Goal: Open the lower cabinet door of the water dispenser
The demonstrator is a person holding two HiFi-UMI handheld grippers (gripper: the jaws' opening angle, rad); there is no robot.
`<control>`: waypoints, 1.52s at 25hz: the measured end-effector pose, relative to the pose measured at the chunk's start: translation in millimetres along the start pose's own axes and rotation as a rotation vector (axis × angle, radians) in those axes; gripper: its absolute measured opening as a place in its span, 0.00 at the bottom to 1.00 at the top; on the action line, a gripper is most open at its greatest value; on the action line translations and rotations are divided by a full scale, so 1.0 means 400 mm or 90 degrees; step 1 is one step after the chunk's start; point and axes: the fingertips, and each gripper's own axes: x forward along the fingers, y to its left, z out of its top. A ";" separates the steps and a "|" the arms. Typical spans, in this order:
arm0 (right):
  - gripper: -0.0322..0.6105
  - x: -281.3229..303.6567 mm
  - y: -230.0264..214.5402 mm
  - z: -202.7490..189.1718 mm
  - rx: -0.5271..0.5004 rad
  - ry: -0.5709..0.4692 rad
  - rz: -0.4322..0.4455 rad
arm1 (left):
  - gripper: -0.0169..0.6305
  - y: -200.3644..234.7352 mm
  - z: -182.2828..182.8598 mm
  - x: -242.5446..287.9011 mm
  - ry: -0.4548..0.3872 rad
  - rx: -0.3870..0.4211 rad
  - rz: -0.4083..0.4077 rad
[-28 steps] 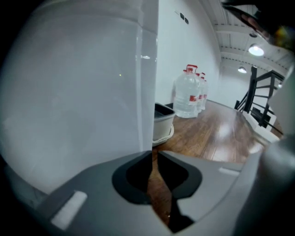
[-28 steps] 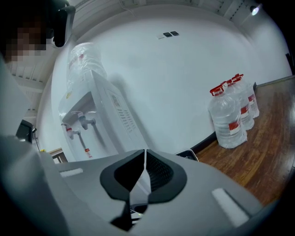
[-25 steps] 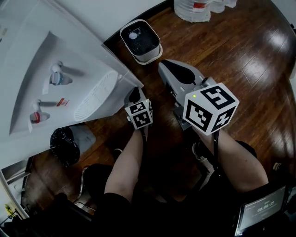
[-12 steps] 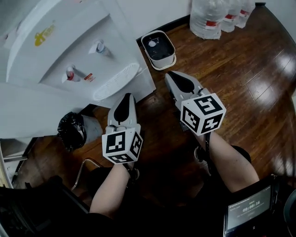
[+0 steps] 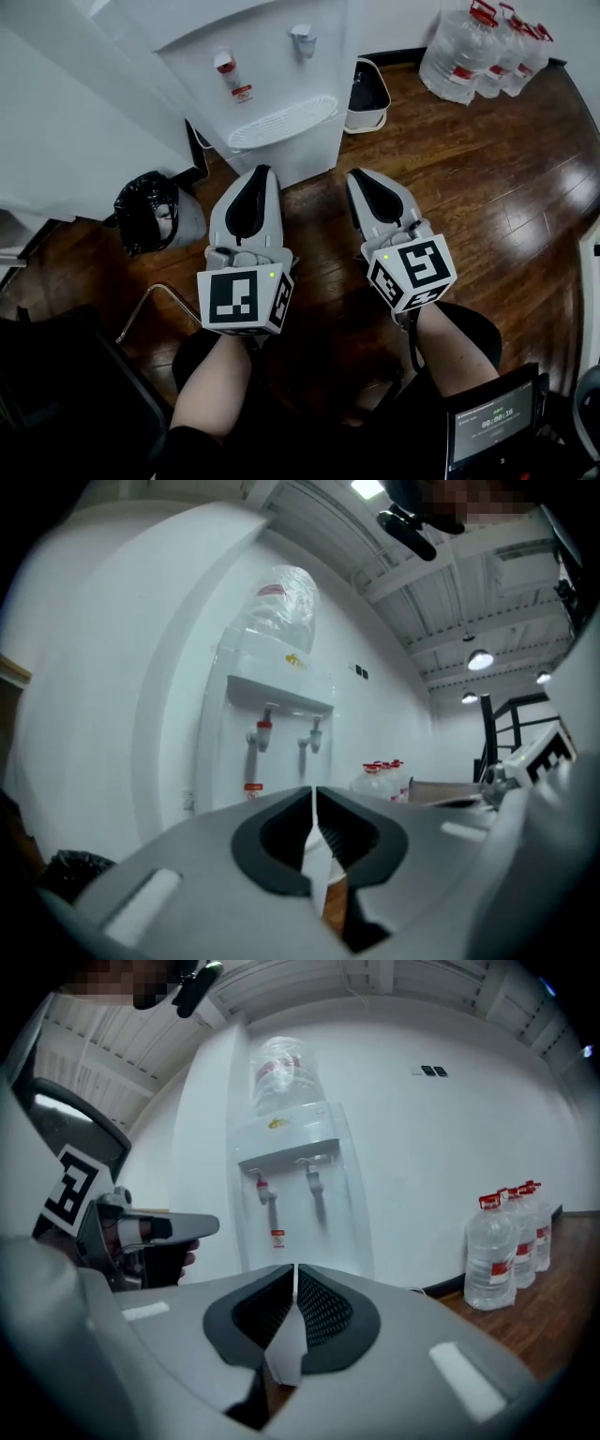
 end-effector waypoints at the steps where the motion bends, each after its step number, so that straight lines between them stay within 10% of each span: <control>1: 0.08 -0.007 0.027 -0.005 -0.022 -0.005 0.003 | 0.08 0.002 0.001 -0.010 -0.004 -0.001 0.001; 18: 0.07 -0.099 0.122 0.116 -0.118 -0.117 0.017 | 0.08 -0.182 -0.054 -0.069 -0.015 0.063 -0.093; 38: 0.07 -0.140 0.033 0.122 -0.110 -0.104 -0.014 | 0.06 -0.226 -0.049 -0.046 -0.030 0.061 -0.097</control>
